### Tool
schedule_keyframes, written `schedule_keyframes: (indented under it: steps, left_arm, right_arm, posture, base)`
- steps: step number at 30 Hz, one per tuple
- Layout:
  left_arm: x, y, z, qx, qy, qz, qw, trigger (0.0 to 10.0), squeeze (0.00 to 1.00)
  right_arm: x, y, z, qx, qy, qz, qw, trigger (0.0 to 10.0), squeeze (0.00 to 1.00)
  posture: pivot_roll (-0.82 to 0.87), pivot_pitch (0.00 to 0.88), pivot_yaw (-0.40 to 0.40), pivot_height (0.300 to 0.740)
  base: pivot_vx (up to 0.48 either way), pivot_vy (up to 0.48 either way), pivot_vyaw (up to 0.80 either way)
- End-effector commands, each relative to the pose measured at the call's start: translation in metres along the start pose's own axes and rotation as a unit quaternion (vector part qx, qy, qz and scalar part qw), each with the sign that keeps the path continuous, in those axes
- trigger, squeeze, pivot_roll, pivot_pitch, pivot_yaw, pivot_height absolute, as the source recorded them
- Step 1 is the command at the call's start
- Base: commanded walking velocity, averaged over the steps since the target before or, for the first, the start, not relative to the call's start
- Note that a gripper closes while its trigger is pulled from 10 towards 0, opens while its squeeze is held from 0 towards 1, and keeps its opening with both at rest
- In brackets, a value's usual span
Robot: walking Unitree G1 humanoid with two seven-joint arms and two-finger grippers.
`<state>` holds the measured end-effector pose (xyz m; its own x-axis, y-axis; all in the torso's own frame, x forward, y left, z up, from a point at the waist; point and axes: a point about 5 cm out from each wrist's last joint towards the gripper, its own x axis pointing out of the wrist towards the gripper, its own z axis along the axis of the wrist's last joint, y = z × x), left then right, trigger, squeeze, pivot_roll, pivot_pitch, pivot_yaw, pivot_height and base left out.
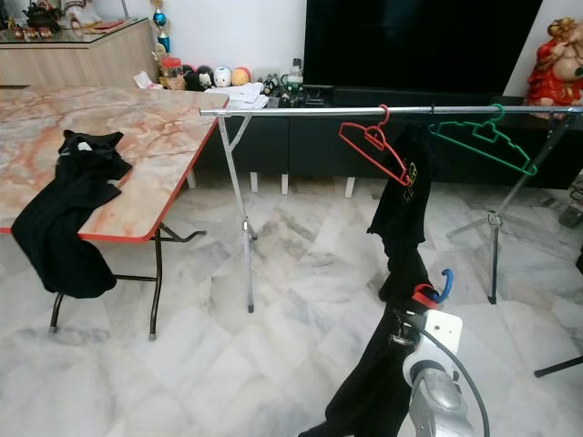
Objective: Hang hanger
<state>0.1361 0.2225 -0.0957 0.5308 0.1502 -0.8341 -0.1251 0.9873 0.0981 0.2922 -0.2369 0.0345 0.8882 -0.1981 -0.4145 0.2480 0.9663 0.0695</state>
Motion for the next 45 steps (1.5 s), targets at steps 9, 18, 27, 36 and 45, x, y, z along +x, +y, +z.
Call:
schedule_keyframes:
  steps: [9, 18, 27, 36, 45]
  left_arm:
    - [-0.001, 0.0, -0.008, 0.001, 0.017, 0.002, 1.0, 10.0, 0.0]
    - [-0.002, 0.001, -0.008, 0.005, 0.017, 0.004, 1.0, 10.0, 0.0]
    - [-0.001, -0.001, 0.0, 0.053, -0.024, 0.011, 0.998, 10.0, 0.0]
    - [-0.003, 0.021, 0.101, 0.161, -0.226, 0.045, 0.96, 10.0, 0.0]
    - [-0.014, -0.014, 0.15, 0.278, -0.295, -0.11, 0.907, 10.0, 0.0]
  right_arm:
    - [0.003, 0.001, 0.005, -0.044, 0.018, 0.023, 0.999, 10.0, 0.0]
    - [0.006, -0.001, 0.01, -0.09, 0.028, 0.048, 0.994, 10.0, 0.0]
    - [0.001, -0.001, 0.011, -0.279, 0.052, 0.17, 0.944, 10.0, 0.0]
    - [0.005, 0.003, 0.027, -0.348, 0.048, 0.216, 0.911, 10.0, 0.0]
    - [0.001, 0.017, 0.026, -0.401, 0.063, 0.311, 0.859, 10.0, 0.0]
  posture:
    - [0.04, 0.0, 0.028, 0.74]
    - [0.02, 0.0, 0.036, 0.74]
    - [0.04, 0.0, 0.02, 0.74]
    - [0.04, 0.0, 0.014, 0.74]
    - [0.05, 0.0, 0.002, 0.74]
  base:
    - [0.0, 0.0, 0.0]
    - [0.0, 0.0, 0.0]
    - [0.0, 0.0, 0.0]
    - [0.0, 0.0, 0.0]
    - [0.0, 0.0, 0.0]
